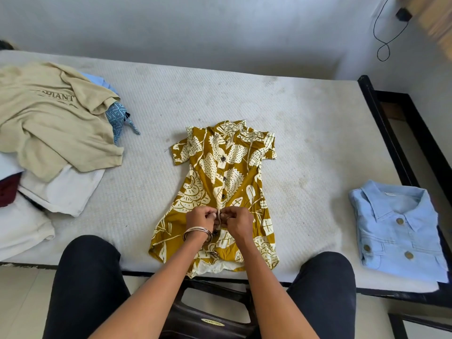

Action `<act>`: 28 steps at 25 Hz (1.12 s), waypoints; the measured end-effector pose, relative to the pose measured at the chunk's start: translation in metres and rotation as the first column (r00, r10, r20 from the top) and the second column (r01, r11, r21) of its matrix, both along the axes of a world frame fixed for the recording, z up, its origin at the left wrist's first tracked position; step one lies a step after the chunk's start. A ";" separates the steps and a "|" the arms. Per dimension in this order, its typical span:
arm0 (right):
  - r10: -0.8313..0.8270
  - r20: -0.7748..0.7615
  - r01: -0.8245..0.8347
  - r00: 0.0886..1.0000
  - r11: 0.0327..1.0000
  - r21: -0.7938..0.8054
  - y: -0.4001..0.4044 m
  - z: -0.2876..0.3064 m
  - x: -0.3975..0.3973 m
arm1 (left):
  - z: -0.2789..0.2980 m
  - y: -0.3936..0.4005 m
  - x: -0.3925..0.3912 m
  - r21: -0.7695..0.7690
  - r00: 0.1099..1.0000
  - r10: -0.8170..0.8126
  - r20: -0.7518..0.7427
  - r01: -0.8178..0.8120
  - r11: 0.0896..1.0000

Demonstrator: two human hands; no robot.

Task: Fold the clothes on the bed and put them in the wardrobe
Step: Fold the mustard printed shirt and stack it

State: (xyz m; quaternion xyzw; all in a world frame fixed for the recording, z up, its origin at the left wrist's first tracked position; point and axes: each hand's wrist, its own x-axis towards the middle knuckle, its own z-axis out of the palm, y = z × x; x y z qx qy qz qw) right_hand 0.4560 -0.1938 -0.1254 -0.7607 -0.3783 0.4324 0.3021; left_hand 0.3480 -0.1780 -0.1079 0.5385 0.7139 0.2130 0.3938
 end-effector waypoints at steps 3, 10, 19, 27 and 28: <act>0.058 0.018 -0.058 0.998 0.998 -0.004 0.004 0.003 0.002 | 0.004 0.002 0.001 -0.003 0.992 -0.083 -0.099 0.083 0.997; 0.076 0.069 -0.076 0.995 0.997 0.005 0.011 0.009 -0.001 | 0.007 -0.001 0.011 0.055 0.965 -0.063 -0.255 0.079 0.995; 0.089 0.151 -0.105 0.985 0.989 0.105 0.004 0.017 -0.005 | 0.002 0.003 0.011 0.123 0.984 -0.009 -0.177 0.031 0.992; 0.035 0.051 -0.039 0.998 0.997 0.072 0.009 0.012 -0.010 | 0.002 0.003 0.003 0.184 0.975 -0.013 -0.221 0.054 0.981; 0.033 0.040 -0.036 0.999 0.997 0.073 0.009 0.012 -0.008 | 0.003 0.003 0.002 0.148 0.983 0.001 -0.185 0.027 0.989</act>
